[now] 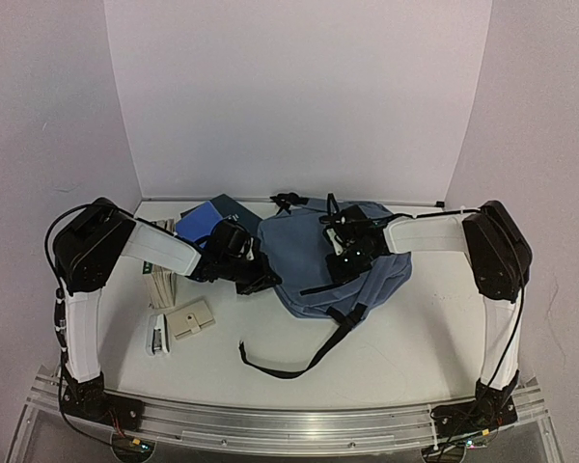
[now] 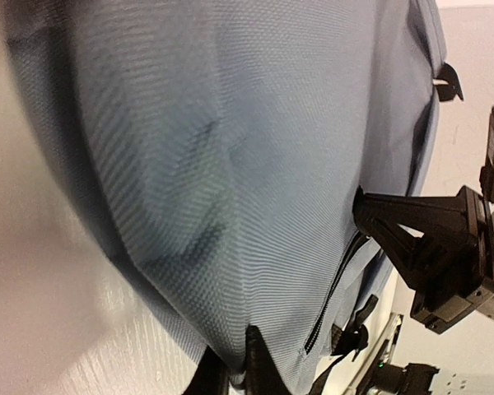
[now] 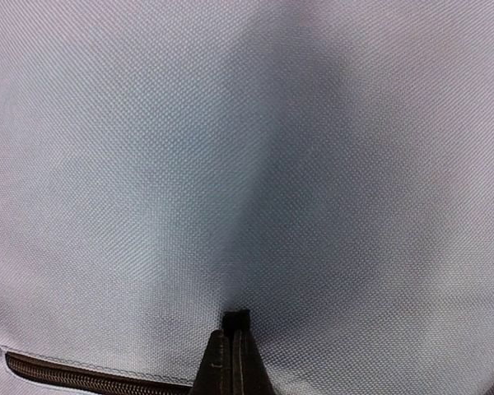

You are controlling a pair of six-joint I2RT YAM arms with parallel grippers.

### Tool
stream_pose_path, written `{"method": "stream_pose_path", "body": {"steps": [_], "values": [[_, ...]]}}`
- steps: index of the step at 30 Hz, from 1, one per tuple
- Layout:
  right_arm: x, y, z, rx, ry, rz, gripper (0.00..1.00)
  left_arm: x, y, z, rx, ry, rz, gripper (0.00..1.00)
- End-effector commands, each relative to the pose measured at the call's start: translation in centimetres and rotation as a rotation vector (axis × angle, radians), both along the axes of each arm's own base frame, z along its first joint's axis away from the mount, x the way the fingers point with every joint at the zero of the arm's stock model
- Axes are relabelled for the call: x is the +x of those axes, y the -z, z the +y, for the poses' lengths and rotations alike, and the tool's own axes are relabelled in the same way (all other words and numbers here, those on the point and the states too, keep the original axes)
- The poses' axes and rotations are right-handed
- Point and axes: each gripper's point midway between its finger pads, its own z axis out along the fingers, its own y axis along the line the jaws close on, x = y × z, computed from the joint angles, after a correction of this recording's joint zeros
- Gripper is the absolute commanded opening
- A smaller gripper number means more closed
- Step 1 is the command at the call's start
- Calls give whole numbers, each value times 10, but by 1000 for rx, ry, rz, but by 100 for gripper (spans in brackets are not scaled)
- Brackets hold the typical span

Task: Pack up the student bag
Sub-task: Unzip the student bag at the center of the board.

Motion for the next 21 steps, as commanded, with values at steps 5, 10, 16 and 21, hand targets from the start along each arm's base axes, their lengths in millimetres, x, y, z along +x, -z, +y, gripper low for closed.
{"method": "stream_pose_path", "body": {"steps": [5,10,16,21], "values": [[-20,-20,20,180,-41,58,0,8,-8,-12,-39,14,-21,0],[-45,-41,47,320,-127,77,0,9,-11,-15,-48,21,-29,0],[-72,-47,79,360,-191,83,0,11,-15,-16,-52,27,-40,0],[-92,-53,117,428,-244,82,0,10,-18,-18,-61,36,-42,0]]}}
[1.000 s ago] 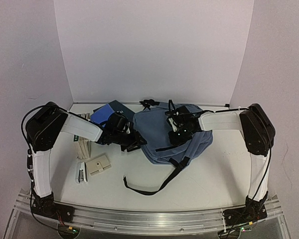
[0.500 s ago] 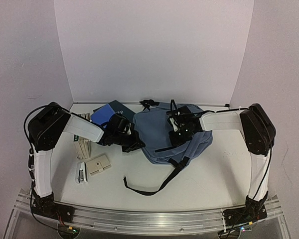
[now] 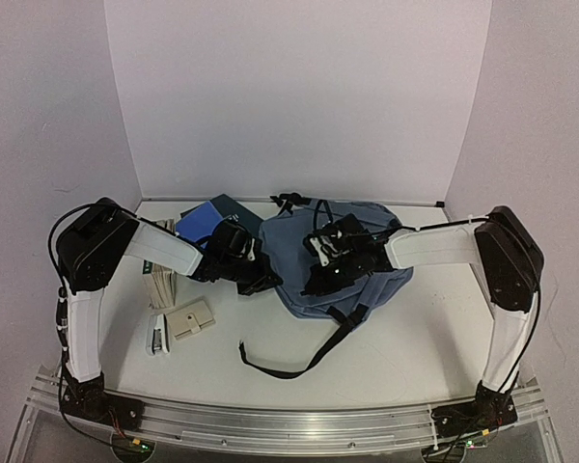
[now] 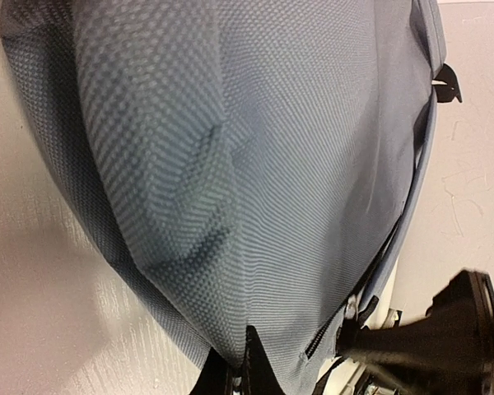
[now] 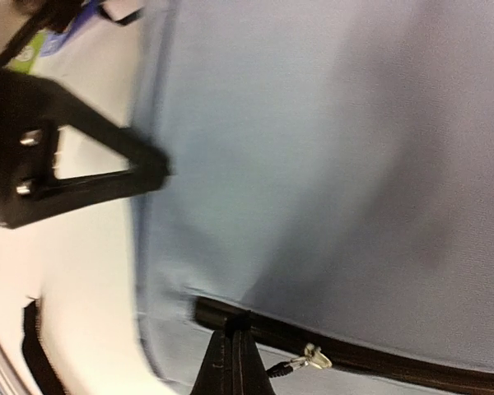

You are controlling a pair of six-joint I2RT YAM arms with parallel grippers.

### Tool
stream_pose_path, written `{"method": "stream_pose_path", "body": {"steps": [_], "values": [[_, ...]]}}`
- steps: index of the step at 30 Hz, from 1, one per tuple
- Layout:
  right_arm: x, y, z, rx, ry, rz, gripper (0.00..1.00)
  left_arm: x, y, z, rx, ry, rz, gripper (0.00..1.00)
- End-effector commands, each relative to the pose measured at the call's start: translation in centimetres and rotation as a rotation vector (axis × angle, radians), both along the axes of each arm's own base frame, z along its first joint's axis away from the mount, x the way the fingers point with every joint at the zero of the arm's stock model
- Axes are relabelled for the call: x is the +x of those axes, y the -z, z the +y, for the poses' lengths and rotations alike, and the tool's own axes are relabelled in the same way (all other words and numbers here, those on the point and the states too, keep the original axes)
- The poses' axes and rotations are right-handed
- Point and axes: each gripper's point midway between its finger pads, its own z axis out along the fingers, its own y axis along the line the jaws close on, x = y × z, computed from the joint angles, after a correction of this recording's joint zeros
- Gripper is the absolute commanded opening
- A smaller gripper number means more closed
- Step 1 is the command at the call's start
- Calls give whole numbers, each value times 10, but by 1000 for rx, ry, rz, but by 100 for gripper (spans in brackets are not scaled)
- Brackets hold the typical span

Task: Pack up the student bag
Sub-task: Unzip the student bag at the center of the board.

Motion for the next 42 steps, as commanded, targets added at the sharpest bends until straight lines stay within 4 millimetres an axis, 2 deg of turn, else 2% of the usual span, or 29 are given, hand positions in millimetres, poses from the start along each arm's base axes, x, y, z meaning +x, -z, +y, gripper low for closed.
{"method": "stream_pose_path", "body": {"steps": [1,6,10,12,13,15,17,19,23,24,28,32,34,36,39,42], "values": [[-24,-31,49,149,-72,-18,0,10,-21,-13,-49,16,-53,0],[-34,-37,74,200,-90,-33,0,8,-25,-13,-51,24,-62,0],[-28,-46,69,188,-61,-83,0,7,-29,-9,-33,28,-87,0],[-28,-58,65,186,-55,-119,0,6,-36,-8,-25,41,-110,3],[-29,-65,63,187,-52,-139,3,4,-41,-7,-24,51,-120,8],[-37,-79,60,185,-60,-177,19,0,-58,-7,-33,77,-140,23],[-47,-103,55,212,-61,-217,35,-5,-79,-2,-23,101,-175,37],[-52,-119,49,239,-28,-228,46,-12,-105,7,-4,112,-216,50],[-60,-132,45,303,62,-178,58,-20,-141,32,64,109,-280,70],[-63,-131,47,319,78,-150,59,-21,-146,40,79,104,-282,74],[-82,-126,79,414,66,-52,59,-25,-174,77,107,72,-276,81],[-87,-104,104,480,85,79,53,-34,-215,100,112,93,-330,88],[-86,-94,116,506,86,122,51,-36,-226,115,125,90,-338,91],[-86,-85,131,516,75,158,49,-36,-233,130,149,83,-353,92],[-84,-61,149,503,71,201,47,-34,-235,150,201,78,-371,94],[-82,-42,165,510,56,235,46,-34,-237,154,151,111,-419,95]]}}
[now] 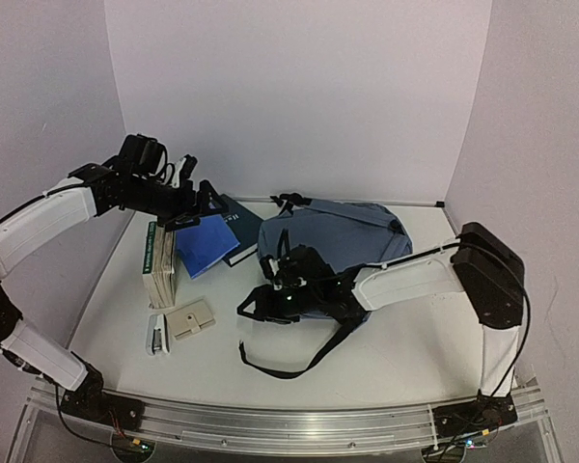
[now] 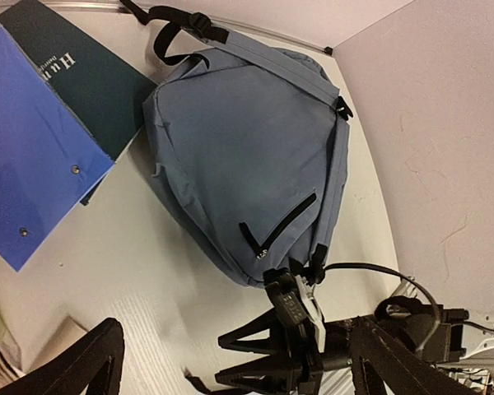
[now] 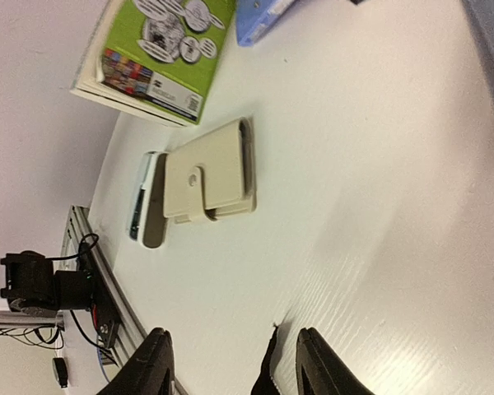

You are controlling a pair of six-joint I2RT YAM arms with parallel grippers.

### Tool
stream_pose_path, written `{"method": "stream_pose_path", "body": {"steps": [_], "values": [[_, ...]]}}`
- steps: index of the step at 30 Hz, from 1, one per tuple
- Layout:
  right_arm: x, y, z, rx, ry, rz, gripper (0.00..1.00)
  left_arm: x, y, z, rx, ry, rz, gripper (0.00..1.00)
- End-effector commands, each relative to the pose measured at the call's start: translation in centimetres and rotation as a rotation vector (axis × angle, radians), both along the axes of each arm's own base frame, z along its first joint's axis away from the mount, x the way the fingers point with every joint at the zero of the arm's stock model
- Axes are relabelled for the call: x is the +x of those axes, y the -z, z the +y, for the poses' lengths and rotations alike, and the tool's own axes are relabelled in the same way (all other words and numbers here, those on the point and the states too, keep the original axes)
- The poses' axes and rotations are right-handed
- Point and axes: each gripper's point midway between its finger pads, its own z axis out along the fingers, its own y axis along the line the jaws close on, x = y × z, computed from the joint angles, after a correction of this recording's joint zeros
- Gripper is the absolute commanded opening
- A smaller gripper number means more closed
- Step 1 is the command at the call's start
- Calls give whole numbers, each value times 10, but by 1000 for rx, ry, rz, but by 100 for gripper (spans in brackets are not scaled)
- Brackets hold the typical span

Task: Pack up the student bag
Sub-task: Unzip the student bag at the center of the board, then pick up the personal item from the center of the board.

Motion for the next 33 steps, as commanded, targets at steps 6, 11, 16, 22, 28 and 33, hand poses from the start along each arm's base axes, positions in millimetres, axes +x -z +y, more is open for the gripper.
{"method": "stream_pose_path", "body": {"steps": [6,11,16,22,28,33], "values": [[7,13,59,138,-70,67,42,-15,-14,5,-43,150,-179,96],[9,28,72,152,-92,90,40,-25,-24,0,-73,212,-199,96],[13,34,85,174,-102,96,37,-20,-9,4,-27,186,-153,96],[19,44,95,182,-93,106,34,-23,8,-2,-32,238,-118,96],[25,51,101,188,-78,110,31,-23,16,3,-13,215,-143,96],[24,43,109,232,-93,126,27,-23,18,9,17,197,-155,96]]}}
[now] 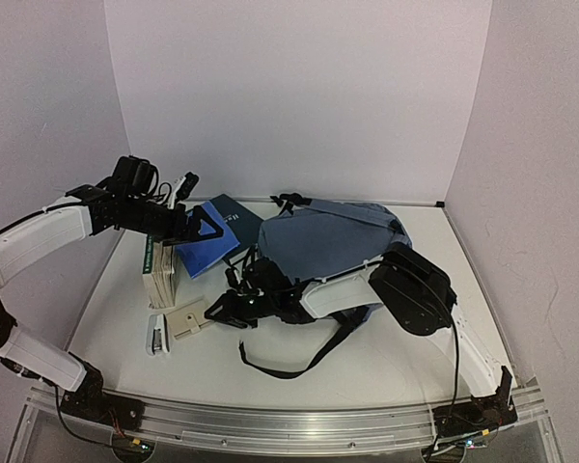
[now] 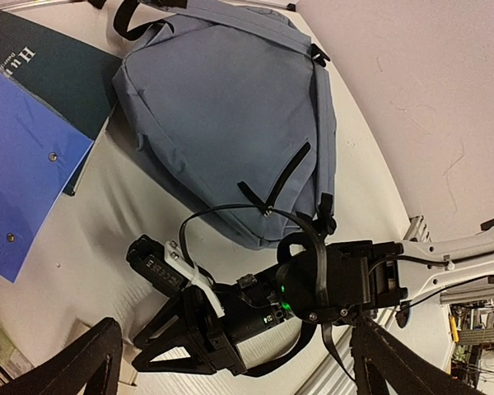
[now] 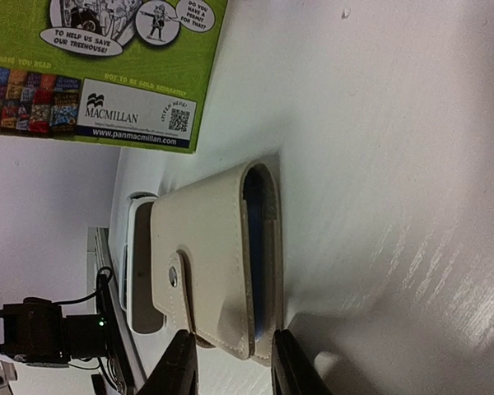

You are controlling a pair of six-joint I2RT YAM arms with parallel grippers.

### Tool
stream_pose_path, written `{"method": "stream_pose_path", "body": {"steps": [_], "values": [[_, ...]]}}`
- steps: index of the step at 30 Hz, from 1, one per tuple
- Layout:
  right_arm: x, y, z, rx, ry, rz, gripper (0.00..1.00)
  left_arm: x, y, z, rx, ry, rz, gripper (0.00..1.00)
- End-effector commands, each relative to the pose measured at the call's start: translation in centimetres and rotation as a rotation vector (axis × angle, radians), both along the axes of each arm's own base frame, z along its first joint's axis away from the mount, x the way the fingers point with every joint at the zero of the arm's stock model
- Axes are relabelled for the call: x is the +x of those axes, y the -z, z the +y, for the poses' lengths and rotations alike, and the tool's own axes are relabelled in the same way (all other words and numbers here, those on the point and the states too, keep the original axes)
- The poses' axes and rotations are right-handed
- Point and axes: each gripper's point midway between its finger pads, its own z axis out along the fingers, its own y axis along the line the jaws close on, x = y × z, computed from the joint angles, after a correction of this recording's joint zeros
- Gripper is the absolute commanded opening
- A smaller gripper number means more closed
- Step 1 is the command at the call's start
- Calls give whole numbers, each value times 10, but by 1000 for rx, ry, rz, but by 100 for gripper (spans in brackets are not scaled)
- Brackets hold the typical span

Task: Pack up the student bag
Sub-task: Pick up the personal item from the center of the board.

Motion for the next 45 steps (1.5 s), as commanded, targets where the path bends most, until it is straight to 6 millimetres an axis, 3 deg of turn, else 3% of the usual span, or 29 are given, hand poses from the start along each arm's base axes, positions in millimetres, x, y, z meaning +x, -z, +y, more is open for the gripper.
{"method": "stream_pose_path", "body": {"steps": [1,14,20,30,32,36,45], "values": [[1,-15,15,78,-14,2,27,1,-14,5,8,-3,-82,96],[-4,-28,24,163,-26,53,21,1,-12,8,22,-17,-80,96],[-5,-21,26,171,-34,74,20,1,-9,7,25,-16,-72,96],[-2,-31,27,199,-24,52,0,0,-9,7,26,-13,-76,96],[-2,-38,26,203,-24,28,0,0,-11,8,26,-10,-84,96],[2,-76,14,218,-8,-68,0,-6,-20,8,13,14,-122,96],[0,-138,-54,137,58,-246,0,-39,-54,1,-84,161,-239,99]]}}
